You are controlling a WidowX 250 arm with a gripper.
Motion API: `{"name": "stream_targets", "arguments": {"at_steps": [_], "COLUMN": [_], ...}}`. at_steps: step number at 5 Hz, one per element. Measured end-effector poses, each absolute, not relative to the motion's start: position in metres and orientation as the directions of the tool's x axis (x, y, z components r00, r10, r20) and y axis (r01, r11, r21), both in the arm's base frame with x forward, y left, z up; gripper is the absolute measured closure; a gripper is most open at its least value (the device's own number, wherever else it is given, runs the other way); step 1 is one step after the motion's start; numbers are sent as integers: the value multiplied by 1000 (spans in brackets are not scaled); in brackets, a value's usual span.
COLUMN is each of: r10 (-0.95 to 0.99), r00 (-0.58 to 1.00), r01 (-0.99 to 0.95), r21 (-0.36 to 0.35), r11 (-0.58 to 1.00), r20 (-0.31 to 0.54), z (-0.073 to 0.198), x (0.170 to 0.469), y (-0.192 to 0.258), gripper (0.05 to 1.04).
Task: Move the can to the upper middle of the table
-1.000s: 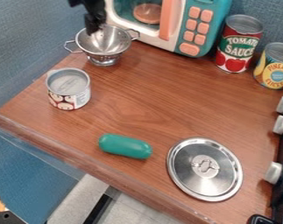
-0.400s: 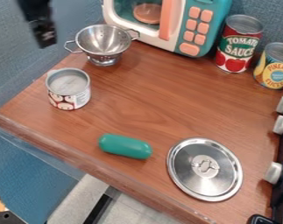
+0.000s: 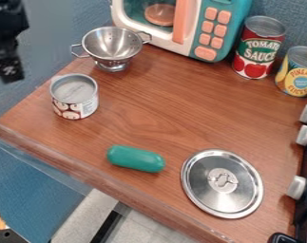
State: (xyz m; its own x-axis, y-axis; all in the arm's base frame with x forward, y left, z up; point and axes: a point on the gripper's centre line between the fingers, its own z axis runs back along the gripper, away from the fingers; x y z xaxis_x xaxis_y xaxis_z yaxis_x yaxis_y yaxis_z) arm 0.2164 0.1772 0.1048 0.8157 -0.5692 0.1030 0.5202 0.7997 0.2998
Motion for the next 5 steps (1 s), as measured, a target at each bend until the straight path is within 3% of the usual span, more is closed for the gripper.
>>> {"name": "stream_targets", "arguments": {"at_steps": [2,5], "r10": [-723,-790], "r00": [691,613], "r01": [692,765], "r21": [284,248], "r11": [663,595], "r20": [3,5], "z": [85,58], "x": [204,229], "y": [173,149], "gripper": [83,83]}}
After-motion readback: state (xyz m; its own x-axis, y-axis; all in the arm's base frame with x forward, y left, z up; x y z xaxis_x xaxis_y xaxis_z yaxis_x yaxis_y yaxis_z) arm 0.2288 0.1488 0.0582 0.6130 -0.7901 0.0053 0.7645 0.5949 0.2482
